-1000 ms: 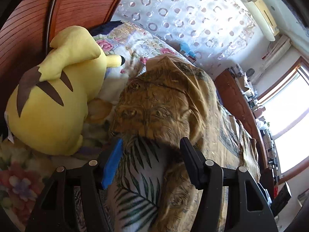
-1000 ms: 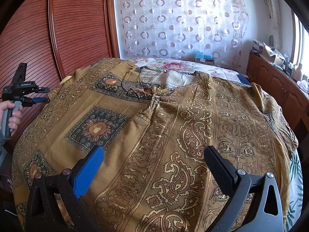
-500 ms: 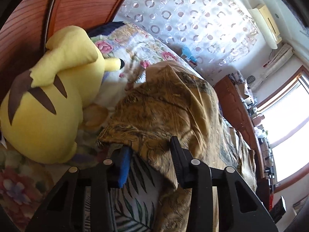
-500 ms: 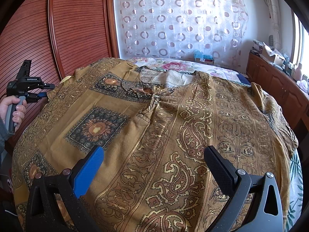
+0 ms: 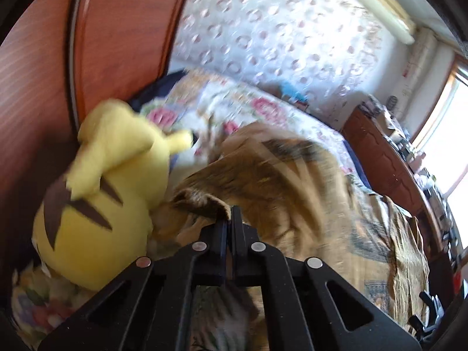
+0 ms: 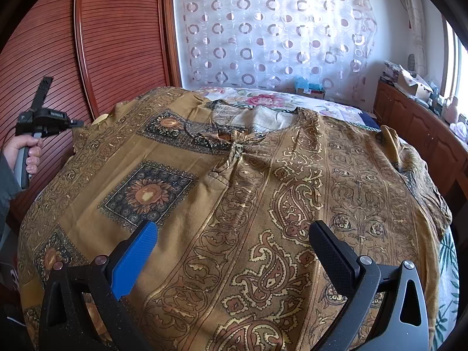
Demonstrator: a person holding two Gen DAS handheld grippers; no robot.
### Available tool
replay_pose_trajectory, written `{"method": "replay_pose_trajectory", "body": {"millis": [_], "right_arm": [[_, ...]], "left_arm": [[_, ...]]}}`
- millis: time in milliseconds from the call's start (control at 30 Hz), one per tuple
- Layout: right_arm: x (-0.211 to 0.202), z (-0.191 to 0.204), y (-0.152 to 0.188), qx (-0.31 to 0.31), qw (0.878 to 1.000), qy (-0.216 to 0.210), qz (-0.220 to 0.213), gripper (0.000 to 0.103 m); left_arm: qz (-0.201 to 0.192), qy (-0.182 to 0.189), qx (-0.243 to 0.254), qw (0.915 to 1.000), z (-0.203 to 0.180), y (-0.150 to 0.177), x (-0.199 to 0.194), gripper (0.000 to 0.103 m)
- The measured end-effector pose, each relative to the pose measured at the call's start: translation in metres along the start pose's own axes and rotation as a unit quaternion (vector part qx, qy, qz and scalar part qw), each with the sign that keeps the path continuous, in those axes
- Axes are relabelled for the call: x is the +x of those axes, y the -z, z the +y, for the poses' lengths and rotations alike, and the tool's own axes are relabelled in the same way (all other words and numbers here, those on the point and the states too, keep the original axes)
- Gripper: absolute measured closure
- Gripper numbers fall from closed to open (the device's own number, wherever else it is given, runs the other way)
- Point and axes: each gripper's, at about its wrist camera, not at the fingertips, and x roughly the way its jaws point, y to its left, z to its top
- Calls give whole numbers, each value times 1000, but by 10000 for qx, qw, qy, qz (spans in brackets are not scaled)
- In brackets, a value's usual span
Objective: Fold small clothes
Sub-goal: 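Fold the held shirt side over toward the shirt center, open left gripper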
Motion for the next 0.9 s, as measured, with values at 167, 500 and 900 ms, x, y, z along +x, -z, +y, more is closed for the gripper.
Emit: {"method": "replay_pose_trajectory", "body": {"millis": [167, 500, 900], "right_arm": [[0, 0, 0, 21, 10000, -11, 6, 0], [0, -3, -1, 68, 10000, -47, 10, 0], [0, -5, -5, 40, 9999, -99, -8, 0]], "left_arm": [[-265, 361, 944, 9945, -69, -6, -31, 101], [187, 886, 2023, 9751, -152, 39, -45, 100], [-166, 729, 2003, 9769, -139, 50, -86, 33]]}}
